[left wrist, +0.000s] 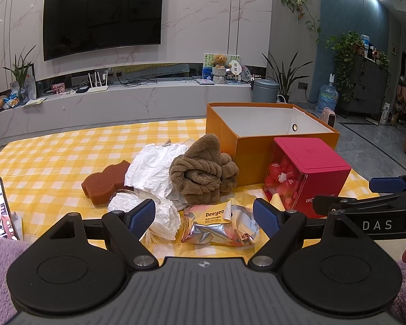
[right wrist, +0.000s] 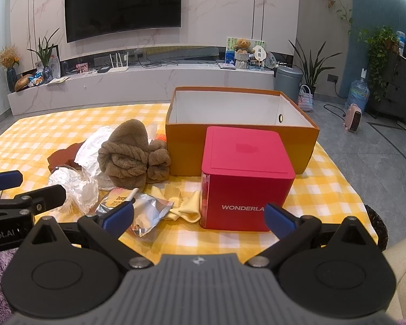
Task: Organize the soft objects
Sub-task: 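Grasp white ribbon-tied bag with left tool while right tool grasps Deeyeo snack bag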
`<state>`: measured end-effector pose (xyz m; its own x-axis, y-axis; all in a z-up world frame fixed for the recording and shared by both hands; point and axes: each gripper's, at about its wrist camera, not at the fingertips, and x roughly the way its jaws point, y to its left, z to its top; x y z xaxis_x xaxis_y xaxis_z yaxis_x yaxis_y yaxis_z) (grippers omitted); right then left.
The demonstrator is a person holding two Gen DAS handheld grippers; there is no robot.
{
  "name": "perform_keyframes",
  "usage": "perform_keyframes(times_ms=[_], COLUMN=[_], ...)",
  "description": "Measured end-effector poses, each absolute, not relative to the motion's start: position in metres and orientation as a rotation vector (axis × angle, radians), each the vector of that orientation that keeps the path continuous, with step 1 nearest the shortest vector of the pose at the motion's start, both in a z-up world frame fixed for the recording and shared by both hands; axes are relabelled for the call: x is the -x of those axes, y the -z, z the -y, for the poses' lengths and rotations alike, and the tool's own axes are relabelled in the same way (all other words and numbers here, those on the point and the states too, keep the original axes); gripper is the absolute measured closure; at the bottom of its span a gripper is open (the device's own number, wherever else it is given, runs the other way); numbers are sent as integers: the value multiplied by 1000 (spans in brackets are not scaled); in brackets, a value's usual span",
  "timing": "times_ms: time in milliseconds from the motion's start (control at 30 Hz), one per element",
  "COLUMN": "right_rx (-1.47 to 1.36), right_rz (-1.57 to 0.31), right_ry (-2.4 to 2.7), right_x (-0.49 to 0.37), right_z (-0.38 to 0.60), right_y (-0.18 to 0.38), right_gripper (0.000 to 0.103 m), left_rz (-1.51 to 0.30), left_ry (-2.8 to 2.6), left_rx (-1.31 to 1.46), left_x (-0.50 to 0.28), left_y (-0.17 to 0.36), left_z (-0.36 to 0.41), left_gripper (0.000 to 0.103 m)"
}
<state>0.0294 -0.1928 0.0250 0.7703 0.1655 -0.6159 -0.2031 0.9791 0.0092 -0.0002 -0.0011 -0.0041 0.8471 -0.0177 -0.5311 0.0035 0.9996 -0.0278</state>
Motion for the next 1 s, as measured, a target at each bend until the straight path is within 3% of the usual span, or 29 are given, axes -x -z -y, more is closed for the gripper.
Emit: perform_keyframes(times_ms=[333, 533, 667, 733, 800, 1000], right_rx=[73, 93, 123, 144, 172, 234], right_rz=[-697, -702, -717, -720, -725, -749], right_ry=[-198, -236, -298, -345, -385, -454], right_x=[-37, -44, -49, -50, -52, -69], right_z=[188, 179, 166, 159, 150, 127], right_y=[-20, -7, 3, 6, 10, 19], right_gripper=[3, 3, 4, 15, 19, 21], left_rz=[-588, -628, -699, -732, -758, -812], left_ry=[37, 72, 124, 109, 80, 91], left_rx=[48, 69, 121, 141, 152, 56], left_x=[-2, -12, -22, -27, -32, -49], left_y=[10, 22, 33, 38, 41, 43], left_z=[-5, -18, -32, -41, -51, -66], left_gripper=[7, 15, 27, 27, 27, 27])
